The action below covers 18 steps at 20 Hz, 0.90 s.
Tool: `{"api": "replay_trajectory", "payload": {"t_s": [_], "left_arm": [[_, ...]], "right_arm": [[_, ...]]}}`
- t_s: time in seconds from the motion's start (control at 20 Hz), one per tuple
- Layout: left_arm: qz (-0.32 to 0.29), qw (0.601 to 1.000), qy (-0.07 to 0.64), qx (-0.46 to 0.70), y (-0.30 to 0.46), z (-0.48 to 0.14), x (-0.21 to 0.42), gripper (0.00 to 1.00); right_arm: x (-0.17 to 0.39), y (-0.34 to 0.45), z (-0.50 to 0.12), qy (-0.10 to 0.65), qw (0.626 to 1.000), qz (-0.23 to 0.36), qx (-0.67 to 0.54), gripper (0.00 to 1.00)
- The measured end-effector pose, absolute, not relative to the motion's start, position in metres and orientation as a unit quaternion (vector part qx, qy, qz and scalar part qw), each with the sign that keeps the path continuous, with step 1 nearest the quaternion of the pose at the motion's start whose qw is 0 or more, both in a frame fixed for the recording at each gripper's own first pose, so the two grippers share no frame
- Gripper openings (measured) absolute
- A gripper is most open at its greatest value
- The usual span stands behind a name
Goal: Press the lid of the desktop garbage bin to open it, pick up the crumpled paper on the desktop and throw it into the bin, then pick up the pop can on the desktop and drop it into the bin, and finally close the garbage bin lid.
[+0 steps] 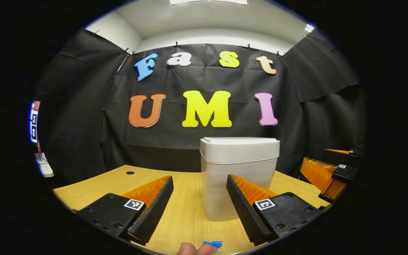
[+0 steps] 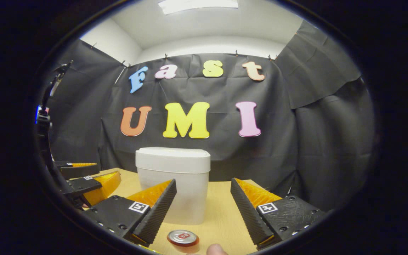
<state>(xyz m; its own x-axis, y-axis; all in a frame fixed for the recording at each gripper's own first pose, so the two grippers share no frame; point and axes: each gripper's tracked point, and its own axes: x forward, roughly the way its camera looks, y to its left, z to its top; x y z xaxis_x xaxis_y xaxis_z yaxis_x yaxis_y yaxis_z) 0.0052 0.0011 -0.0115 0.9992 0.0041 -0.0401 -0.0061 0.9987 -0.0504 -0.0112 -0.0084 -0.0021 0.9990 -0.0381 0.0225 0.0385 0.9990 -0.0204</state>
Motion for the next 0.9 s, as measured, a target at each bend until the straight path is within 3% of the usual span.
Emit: {"api": "replay_trajectory", "payload": {"t_s": [0.9], "left_arm": [[-0.003, 1.000, 0.010, -0.011, -0.0007, -0.0049, 0.0000, 0.97]], "right_arm": [[-0.0116, -0.0047, -0.0049, -0.007, 1.000, -0.023, -0.010, 0.95]]}}
